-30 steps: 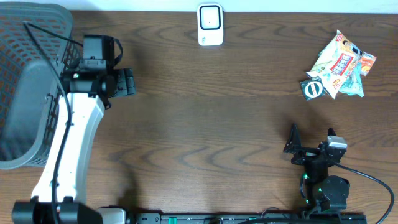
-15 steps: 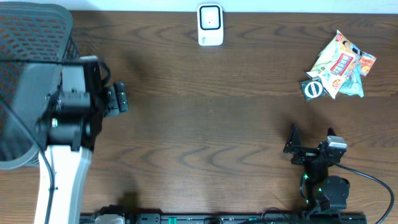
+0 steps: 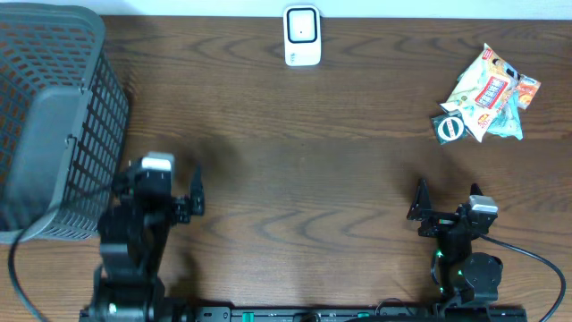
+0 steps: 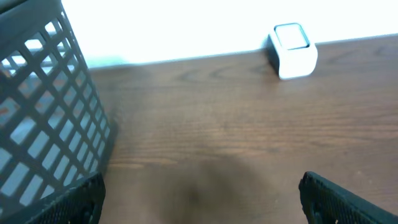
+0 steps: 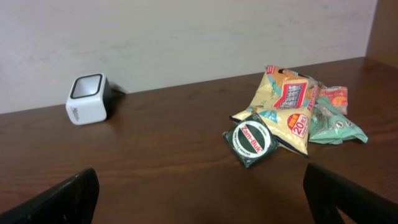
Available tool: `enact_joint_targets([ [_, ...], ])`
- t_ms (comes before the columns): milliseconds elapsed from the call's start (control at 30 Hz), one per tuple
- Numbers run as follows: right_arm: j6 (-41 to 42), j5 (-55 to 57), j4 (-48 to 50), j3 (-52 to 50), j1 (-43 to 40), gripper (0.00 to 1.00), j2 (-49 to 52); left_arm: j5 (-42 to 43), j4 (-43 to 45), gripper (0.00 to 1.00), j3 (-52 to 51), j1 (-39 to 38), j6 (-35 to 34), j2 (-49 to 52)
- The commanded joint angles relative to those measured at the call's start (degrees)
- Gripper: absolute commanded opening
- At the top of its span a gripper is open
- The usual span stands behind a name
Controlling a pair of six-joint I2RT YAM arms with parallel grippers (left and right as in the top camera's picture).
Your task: Scan the item barcode
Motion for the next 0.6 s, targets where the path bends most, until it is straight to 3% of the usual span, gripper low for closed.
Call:
enact_joint_targets([
  [0, -0.6, -0.1, -0.2, -0.1, -0.3, 0.99, -0.3, 0.2, 2.1, 0.98, -5.9, 0.1, 1.0, -8.4],
  [200, -0.6, -0.1, -0.2, -0.1, -0.3, 0.99, -0.3, -0.3, 8.4, 0.98, -13.8, 0.1, 1.0, -17.4],
  [567, -0.6, -0.1, -0.2, -0.1, -0.3, 0.99, -0.3, -0.6, 21.5, 0.98, -23.8, 0.1, 1.0, -24.0],
])
